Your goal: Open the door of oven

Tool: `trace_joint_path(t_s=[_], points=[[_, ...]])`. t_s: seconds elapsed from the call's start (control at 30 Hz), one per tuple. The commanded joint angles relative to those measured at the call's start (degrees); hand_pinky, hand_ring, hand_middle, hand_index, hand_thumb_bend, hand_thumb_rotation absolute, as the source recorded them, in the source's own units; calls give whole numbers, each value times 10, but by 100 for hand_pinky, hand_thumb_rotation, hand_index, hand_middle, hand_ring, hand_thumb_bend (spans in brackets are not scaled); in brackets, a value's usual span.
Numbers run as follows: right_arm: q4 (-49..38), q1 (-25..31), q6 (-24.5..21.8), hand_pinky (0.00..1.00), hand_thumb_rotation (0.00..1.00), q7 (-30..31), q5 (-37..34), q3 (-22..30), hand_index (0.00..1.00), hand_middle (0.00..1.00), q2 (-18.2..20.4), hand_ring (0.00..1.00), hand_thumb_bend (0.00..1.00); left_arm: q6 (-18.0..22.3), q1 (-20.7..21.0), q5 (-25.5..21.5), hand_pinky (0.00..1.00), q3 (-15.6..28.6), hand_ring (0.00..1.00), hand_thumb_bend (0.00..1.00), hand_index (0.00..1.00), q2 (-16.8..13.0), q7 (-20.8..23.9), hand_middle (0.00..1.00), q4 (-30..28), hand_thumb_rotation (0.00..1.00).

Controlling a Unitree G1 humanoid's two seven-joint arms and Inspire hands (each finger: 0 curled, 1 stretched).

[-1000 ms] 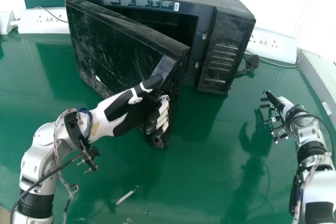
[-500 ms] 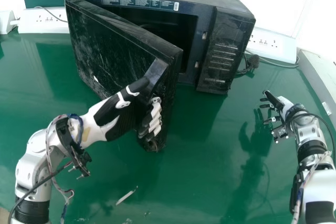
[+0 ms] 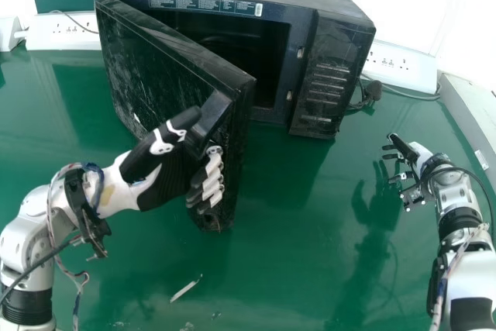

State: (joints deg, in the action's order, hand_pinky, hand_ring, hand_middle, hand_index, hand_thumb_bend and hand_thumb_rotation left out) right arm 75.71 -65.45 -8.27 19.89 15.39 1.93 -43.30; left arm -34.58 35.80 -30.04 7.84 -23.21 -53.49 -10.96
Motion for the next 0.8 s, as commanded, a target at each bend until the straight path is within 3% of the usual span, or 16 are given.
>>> trace_joint_path(t_s=[0.0,0.07,0.1,0.13,0.17,0.2,0.3,0.33,0.47,0.57,0.77], points=[[21,29,-12,67,52,22,1,-6,82,77,17,72,55,29,44,-124,1,57,5,82,13,37,-25,10,-10,43],[22,30,-11,67,55,29,3,-8,83,79,16,73,54,143,40,-98,0,58,5,72,11,69,-68,10,22,51],[22,30,-9,66,57,35,6,-11,84,79,15,73,54,295,51,-78,1,65,6,68,11,108,-118,11,66,59],[22,30,-7,69,61,40,7,-13,85,80,14,75,54,392,58,-68,3,72,7,58,29,136,-150,13,99,34],[22,30,-10,69,62,35,2,-8,86,81,14,75,54,436,61,-61,4,75,9,53,38,145,-166,15,118,21],[22,30,-11,66,57,34,1,-5,86,79,15,73,54,413,53,-60,4,76,9,51,42,134,-158,16,112,15],[22,30,-10,69,59,41,7,-11,85,80,13,75,53,214,26,-95,2,78,8,50,47,62,-118,17,68,9],[22,30,-7,71,61,39,7,-11,86,81,13,76,53,195,22,-100,1,80,7,50,47,53,-118,16,64,7],[21,30,-8,67,53,28,-3,1,83,78,15,73,54,215,34,-103,2,84,7,51,47,54,-153,14,86,9],[21,32,-3,65,54,29,3,-4,82,77,14,72,54,237,41,-81,3,90,8,51,47,44,-153,15,93,9],[21,28,-11,61,51,23,-2,1,84,79,17,73,51,188,39,-101,6,98,10,51,47,19,-167,17,100,8]])
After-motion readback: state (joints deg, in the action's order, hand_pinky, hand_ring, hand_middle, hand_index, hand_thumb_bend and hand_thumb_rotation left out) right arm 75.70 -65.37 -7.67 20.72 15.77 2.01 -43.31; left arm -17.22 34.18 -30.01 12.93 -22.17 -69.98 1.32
